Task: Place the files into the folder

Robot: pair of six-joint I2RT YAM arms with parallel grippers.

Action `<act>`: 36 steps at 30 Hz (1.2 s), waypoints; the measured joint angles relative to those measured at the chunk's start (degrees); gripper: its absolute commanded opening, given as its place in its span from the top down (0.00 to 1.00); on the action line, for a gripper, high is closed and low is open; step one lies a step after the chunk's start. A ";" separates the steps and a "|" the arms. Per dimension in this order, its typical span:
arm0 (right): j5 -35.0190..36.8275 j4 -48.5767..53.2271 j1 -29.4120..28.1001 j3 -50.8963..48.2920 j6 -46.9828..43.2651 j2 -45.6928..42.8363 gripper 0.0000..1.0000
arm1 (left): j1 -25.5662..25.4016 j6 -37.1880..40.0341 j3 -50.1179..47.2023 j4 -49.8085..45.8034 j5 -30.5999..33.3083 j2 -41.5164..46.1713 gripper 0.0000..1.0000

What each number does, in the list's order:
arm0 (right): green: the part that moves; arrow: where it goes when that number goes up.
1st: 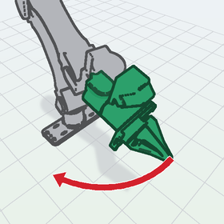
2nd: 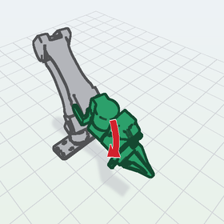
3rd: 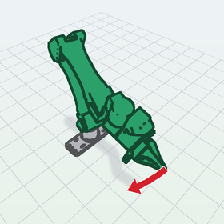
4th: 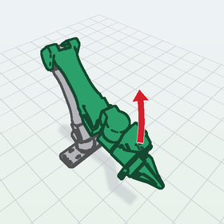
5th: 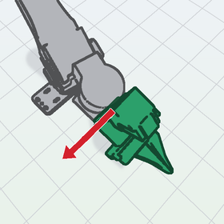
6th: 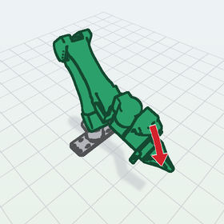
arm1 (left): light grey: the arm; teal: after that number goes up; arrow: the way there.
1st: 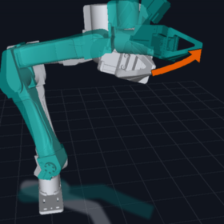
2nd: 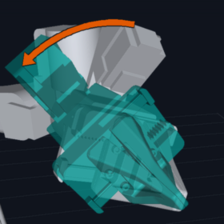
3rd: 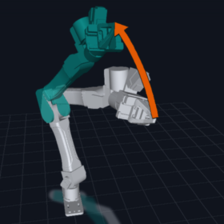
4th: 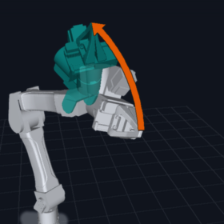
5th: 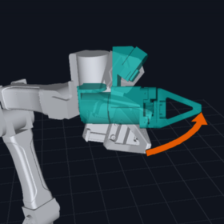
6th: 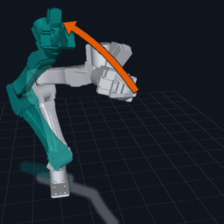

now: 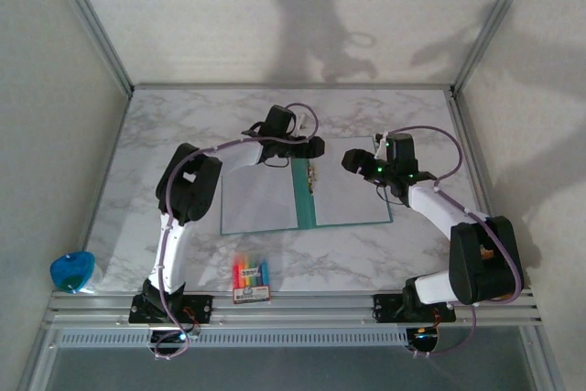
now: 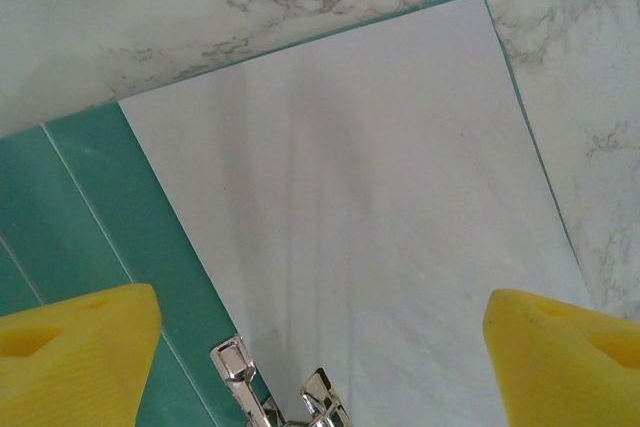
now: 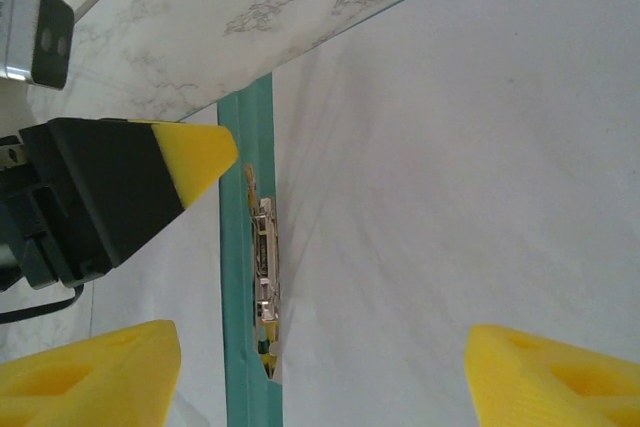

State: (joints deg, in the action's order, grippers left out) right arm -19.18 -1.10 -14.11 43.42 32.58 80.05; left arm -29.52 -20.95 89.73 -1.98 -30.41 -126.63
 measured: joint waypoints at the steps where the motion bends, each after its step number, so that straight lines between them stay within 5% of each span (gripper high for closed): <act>1: 0.00 0.00 -0.09 0.00 -0.02 0.00 0.24 | 0.00 0.00 0.07 -0.09 -0.24 -0.15 0.16; 36: 0.00 0.00 -1.16 0.00 -1.25 0.00 0.24 | 0.11 0.20 -0.31 1.38 -7.39 -2.54 0.27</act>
State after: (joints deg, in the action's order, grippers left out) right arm -19.18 -1.10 -15.27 43.42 31.33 80.05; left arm -29.41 -20.75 89.43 -0.60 -37.80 -129.16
